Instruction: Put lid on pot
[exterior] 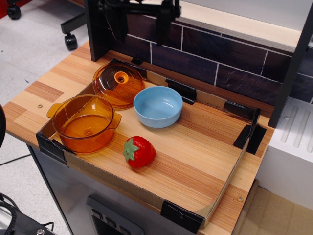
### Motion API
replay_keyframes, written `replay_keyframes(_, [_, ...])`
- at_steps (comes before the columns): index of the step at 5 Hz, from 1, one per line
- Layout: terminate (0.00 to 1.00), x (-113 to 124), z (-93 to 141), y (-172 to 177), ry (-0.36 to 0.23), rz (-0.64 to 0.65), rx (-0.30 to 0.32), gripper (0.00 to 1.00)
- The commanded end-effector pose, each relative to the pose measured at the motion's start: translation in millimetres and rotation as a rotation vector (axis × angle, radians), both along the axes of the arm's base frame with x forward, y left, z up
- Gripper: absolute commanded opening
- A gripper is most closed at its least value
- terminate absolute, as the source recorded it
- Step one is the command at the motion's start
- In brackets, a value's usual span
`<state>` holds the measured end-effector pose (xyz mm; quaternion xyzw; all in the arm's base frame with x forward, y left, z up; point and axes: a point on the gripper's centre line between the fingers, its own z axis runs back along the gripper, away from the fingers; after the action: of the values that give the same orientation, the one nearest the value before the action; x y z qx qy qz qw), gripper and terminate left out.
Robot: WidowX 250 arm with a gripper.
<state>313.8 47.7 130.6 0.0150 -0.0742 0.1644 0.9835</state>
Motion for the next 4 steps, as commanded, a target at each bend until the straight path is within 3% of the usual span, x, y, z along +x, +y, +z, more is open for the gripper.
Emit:
replay_keyframes(1, [0.00, 10, -8, 17, -0.073, 0.036, 0.129, 1.00])
replay_keyframes(4, [0.00, 16, -60, 23, -0.036, 0.062, 0.220, 1.00])
